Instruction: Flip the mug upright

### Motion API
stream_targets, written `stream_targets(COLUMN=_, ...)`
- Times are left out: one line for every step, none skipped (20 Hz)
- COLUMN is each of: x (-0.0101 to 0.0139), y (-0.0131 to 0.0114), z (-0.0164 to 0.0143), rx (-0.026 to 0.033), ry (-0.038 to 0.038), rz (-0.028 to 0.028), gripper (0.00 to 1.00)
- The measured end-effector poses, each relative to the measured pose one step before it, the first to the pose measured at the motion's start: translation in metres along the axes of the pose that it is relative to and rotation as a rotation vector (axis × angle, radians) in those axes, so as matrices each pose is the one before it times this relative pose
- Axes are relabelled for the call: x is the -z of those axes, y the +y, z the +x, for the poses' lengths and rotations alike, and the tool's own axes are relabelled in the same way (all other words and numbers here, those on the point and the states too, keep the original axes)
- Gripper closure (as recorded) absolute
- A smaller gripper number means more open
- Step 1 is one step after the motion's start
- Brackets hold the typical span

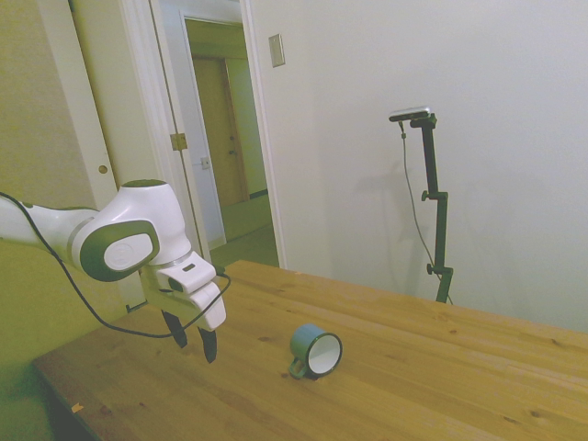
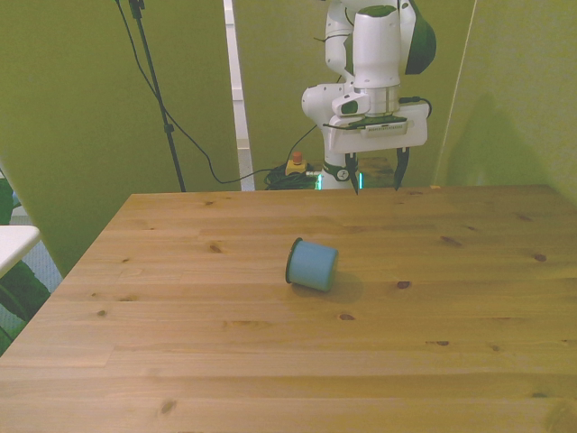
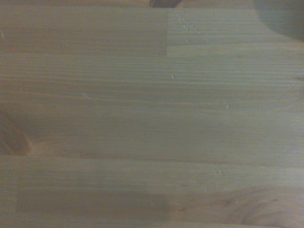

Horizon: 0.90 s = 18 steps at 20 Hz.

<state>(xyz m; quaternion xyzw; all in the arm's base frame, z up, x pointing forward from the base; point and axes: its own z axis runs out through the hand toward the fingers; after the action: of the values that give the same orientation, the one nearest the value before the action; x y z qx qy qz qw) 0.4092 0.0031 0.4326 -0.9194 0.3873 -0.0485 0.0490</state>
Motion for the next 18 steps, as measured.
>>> stream_targets(x=-0.00036, y=-0.00012, z=0.00022, rx=0.00108, ry=0.00023, rz=-0.00151, gripper=0.00)
stream_targets(x=-0.00127, y=0.00048, z=0.00013, rx=0.00807, ry=0.00486, rz=-0.01002, gripper=0.00)
stream_targets(x=0.00079, y=-0.00114, z=0.00110, rx=0.00181, ry=0.00448, rz=-0.00158, gripper=0.00)
stream_targets(x=0.00313, y=-0.00311, z=0.00276, rx=-0.00748, ry=0.00497, rz=0.00580, gripper=0.00)
stream_targets(x=0.00462, y=-0.00436, z=0.00414, rx=-0.01111, ry=0.00632, rz=0.00785, gripper=0.00)
stream_targets(x=0.00515, y=-0.00465, z=0.00625, rx=-0.01363, ry=0.00737, rz=0.00855, gripper=0.00)
stream_targets(x=0.00631, y=-0.00450, z=0.00859, rx=-0.01563, ry=0.01025, rz=0.00973, gripper=0.00)
stream_targets(x=0.00659, y=-0.00431, z=0.01110, rx=-0.02224, ry=0.01066, rz=0.01061, gripper=0.00)
stream_targets(x=0.00695, y=-0.00290, z=0.01524, rx=-0.02986, ry=0.01216, rz=0.01156, gripper=0.00)
stream_targets(x=0.00563, y=-0.00162, z=0.01424, rx=-0.02512, ry=0.00837, rz=0.01109, gripper=0.00)
stream_targets(x=0.00479, y=-0.00041, z=0.01476, rx=-0.02466, ry=0.00759, rz=0.01051, gripper=0.00)
stream_targets(x=0.00414, y=0.00059, z=0.01438, rx=-0.02298, ry=0.00712, rz=0.00935, gripper=0.00)
stream_targets(x=0.00335, y=0.00180, z=0.01446, rx=-0.02335, ry=0.00648, rz=0.00747, gripper=0.00)
stream_targets(x=0.00200, y=0.00334, z=0.01355, rx=-0.02439, ry=0.00529, rz=0.00471, gripper=0.00)
stream_targets(x=0.00080, y=0.00392, z=0.01248, rx=-0.02385, ry=0.00399, rz=0.00277, gripper=0.00)
stream_targets(x=0.00047, y=0.00400, z=0.01121, rx=-0.02471, ry=0.00328, rz=0.00132, gripper=0.00)
stream_targets(x=-0.00023, y=0.00288, z=0.00717, rx=-0.02092, ry=0.00172, rz=-0.00064, gripper=0.00)
stream_targets(x=-0.00268, y=-0.00237, z=-0.00200, rx=-0.02055, ry=-0.00297, rz=-0.00388, gripper=0.00)
